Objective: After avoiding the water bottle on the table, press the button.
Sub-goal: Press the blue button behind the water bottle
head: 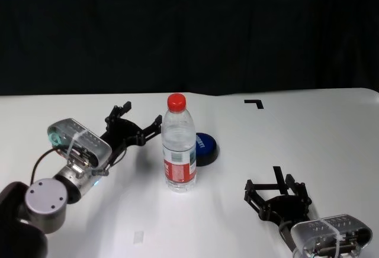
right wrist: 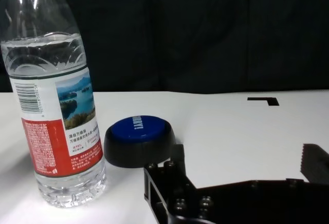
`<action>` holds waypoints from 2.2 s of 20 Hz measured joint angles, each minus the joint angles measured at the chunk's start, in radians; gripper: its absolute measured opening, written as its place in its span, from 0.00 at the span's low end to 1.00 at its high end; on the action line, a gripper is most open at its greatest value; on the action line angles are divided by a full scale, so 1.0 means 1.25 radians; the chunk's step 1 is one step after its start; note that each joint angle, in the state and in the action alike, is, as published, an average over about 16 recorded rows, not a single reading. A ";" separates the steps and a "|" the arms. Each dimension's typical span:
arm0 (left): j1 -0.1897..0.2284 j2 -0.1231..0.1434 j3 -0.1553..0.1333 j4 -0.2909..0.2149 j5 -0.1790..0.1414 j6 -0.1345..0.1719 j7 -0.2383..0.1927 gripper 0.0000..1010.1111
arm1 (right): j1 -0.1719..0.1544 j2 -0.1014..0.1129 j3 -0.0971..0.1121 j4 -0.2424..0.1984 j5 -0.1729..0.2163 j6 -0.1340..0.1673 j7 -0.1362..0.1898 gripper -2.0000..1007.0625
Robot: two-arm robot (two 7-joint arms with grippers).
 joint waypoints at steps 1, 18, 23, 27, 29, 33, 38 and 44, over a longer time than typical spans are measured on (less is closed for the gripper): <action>0.001 0.001 0.000 -0.002 0.000 0.001 0.001 1.00 | 0.000 0.000 0.000 0.000 0.000 0.000 0.000 1.00; 0.100 0.030 -0.027 -0.162 0.018 0.059 0.051 1.00 | 0.000 0.000 0.000 0.000 0.000 0.000 0.000 1.00; 0.141 0.038 -0.039 -0.223 0.026 0.081 0.067 1.00 | 0.000 0.000 0.000 0.000 0.000 0.000 0.000 1.00; 0.173 0.042 -0.048 -0.270 0.033 0.098 0.078 1.00 | 0.000 0.000 0.000 0.000 0.000 0.000 0.000 1.00; 0.188 0.044 -0.053 -0.290 0.037 0.105 0.083 1.00 | 0.000 0.000 0.000 0.000 0.000 0.000 0.000 1.00; 0.216 0.046 -0.062 -0.329 0.043 0.119 0.093 1.00 | 0.000 0.000 0.000 0.000 0.000 0.000 0.000 1.00; 0.249 0.045 -0.073 -0.371 0.051 0.132 0.105 1.00 | 0.000 0.000 0.000 0.000 0.000 0.000 0.000 1.00; 0.283 0.042 -0.085 -0.413 0.060 0.144 0.119 1.00 | 0.000 0.000 0.000 0.000 0.000 0.000 0.000 1.00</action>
